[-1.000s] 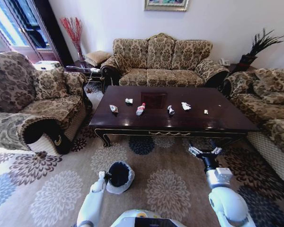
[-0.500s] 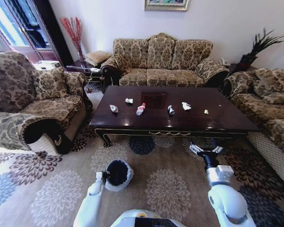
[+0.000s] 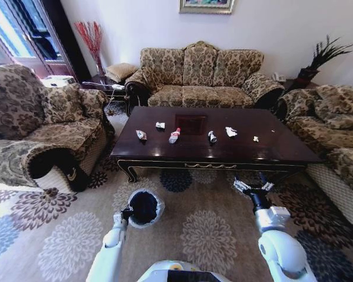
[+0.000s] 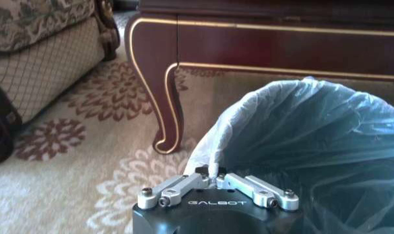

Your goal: Move to the front of the table and place the trash on the table into the trash bin.

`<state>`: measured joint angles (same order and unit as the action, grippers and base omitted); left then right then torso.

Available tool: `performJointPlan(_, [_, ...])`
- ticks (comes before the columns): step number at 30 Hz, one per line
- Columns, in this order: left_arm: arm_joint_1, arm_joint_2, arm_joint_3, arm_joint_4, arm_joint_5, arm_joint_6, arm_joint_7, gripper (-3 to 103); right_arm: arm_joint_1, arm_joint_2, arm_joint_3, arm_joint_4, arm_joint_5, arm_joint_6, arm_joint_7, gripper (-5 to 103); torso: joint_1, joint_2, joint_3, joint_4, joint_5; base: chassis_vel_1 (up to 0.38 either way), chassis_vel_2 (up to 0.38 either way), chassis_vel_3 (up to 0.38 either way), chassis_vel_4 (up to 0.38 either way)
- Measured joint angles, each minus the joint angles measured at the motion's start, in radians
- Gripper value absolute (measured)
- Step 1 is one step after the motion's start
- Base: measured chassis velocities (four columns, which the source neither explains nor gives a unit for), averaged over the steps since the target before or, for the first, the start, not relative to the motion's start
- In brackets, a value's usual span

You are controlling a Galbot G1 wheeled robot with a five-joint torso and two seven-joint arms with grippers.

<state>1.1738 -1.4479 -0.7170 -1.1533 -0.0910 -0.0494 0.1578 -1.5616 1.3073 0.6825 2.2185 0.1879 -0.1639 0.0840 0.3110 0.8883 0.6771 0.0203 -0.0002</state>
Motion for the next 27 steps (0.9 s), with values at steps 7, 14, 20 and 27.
performJointPlan(7, [0.02, 0.053, -0.009, -0.057, -0.057, -0.028, 0.035, 0, 0.022, -0.021, -0.006, 0.007, 0.013, -0.007, -0.023, 100, 0.0, 0.0, 0.0, -0.0001, -0.0002, 0.0, 0.0, 0.0, 0.0])
performJointPlan(14, [0.163, 0.103, -0.052, -0.343, -0.158, -0.039, 0.076, 0, 0.038, -0.039, -0.016, 0.024, 0.069, -0.033, -0.037, 100, 0.0, 0.0, 0.0, 0.0, 0.0001, 0.0, 0.0, 0.0, 0.0])
performJointPlan(20, [0.31, 0.1, -0.11, -0.608, -0.214, -0.022, 0.095, 0, 0.065, -0.059, -0.041, 0.048, 0.083, -0.064, -0.046, 100, 0.0, 0.0, 0.0, 0.0, 0.0003, 0.0, 0.0, 0.0, 0.0])
performJointPlan(27, [0.468, 0.044, -0.179, -0.841, -0.218, -0.021, 0.102, 0, 0.074, -0.098, -0.034, 0.104, 0.122, -0.077, -0.046, 100, 0.0, 0.0, 0.0, 0.0004, 0.0001, 0.0, 0.0, 0.0, 0.0])
